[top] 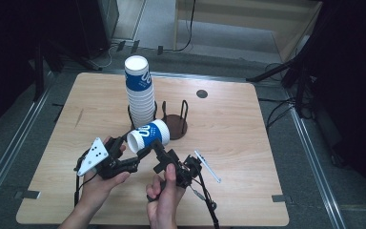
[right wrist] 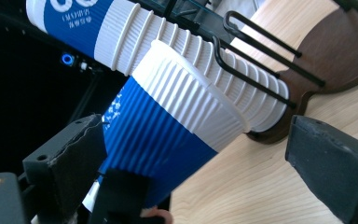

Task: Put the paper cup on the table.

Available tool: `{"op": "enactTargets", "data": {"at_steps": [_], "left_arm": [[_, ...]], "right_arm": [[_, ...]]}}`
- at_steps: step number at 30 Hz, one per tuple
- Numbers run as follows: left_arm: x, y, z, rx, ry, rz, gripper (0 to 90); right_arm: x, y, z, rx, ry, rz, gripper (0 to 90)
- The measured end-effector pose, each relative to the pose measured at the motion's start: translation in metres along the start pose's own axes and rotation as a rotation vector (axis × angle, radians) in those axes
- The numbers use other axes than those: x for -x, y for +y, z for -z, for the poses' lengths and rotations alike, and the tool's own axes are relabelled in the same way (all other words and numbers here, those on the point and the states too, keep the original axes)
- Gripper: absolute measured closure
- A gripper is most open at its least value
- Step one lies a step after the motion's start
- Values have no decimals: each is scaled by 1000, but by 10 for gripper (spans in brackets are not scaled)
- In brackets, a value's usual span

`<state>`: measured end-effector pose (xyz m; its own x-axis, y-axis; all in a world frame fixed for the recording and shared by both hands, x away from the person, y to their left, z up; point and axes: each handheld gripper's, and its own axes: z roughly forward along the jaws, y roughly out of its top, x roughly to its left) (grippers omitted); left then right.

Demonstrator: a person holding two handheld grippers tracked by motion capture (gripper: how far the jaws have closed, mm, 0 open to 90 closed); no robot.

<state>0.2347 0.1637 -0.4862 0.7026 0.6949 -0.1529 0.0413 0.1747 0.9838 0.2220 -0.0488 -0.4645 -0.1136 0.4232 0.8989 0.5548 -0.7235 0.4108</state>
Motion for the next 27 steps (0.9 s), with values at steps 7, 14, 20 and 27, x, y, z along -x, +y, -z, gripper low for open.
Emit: {"op": "enactTargets", "data": {"at_steps": [7, 14, 20, 27], "left_arm": [[2, 0, -1, 2, -6, -8, 283], [4, -1, -2, -1, -9, -9, 284], [6, -2, -3, -4, -17, -13, 283], [6, -2, -3, -7, -21, -6, 284]], "right_arm": [[1, 0, -4, -12, 11, -80, 42], [3, 1, -9, -44, 47, -157, 39], [6, 4, -13, -54, 76, -200, 38], [9, 5, -16, -65, 93, -215, 31]]}}
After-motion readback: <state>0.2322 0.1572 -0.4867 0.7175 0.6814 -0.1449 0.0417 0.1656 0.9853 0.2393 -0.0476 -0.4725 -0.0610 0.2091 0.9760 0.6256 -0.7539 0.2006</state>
